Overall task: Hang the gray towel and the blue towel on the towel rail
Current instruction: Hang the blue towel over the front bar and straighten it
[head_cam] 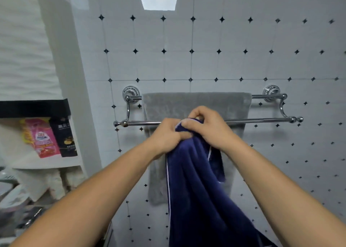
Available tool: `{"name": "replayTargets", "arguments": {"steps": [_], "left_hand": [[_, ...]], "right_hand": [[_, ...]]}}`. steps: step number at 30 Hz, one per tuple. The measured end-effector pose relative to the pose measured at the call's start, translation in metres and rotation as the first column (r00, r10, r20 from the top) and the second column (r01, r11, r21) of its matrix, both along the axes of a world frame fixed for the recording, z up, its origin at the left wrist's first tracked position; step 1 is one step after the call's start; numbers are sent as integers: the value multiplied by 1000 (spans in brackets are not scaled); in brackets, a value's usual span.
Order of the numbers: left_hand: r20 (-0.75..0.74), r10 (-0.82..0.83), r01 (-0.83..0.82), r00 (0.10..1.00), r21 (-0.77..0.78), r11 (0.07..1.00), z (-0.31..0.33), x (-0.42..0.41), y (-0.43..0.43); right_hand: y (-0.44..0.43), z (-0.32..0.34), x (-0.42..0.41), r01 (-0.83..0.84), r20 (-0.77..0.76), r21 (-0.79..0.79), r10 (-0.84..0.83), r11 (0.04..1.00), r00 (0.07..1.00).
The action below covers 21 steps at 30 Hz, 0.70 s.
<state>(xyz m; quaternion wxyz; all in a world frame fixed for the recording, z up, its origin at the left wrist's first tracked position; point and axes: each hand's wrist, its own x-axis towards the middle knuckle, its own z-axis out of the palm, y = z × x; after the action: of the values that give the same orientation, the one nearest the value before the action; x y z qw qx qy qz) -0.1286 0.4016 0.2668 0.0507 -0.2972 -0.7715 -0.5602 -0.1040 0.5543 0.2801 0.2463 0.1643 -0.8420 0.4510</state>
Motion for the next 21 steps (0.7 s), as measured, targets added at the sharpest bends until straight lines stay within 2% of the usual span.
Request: {"name": "replayTargets", "arguments": {"steps": [1,4,7,10,12,14,16,17,19,21], "left_hand": [[16,33,-33,999,55,998,5,-4,0],[50,53,-64,997,265,962,28,-9,0],[95,12,-49,995,397,917,46,-12,-2],[88,37,-66,995,355,933,48,-17,-15],[90,78,-102,993,312,945,41,-21,-22],[105,86,-116,991,325,938,32,-22,-22],[103,102,-131,990,338,932,27,-21,-19],[111,110,-142,988,352,925,27,-22,-18],[150,126,-175,981,385,906,29,-23,-18],[198,120,-194,973,416,888,30,-25,-20]], "right_hand": [[12,-4,0,6,53,-39,-4,999,999],[38,-36,1,13,246,-22,-7,1000,969],[50,-77,-2,57,372,-178,13,982,928],[57,-79,-10,179,427,-492,57,852,902],[61,-68,-13,140,365,-546,84,826,927],[55,-61,-11,-83,292,-508,262,857,920],[43,-64,-7,-346,280,-454,501,821,819],[36,-70,-7,-427,311,-381,549,820,776],[24,-85,-10,-446,429,-200,487,872,761],[12,-96,-16,-356,415,-95,362,930,835]]}}
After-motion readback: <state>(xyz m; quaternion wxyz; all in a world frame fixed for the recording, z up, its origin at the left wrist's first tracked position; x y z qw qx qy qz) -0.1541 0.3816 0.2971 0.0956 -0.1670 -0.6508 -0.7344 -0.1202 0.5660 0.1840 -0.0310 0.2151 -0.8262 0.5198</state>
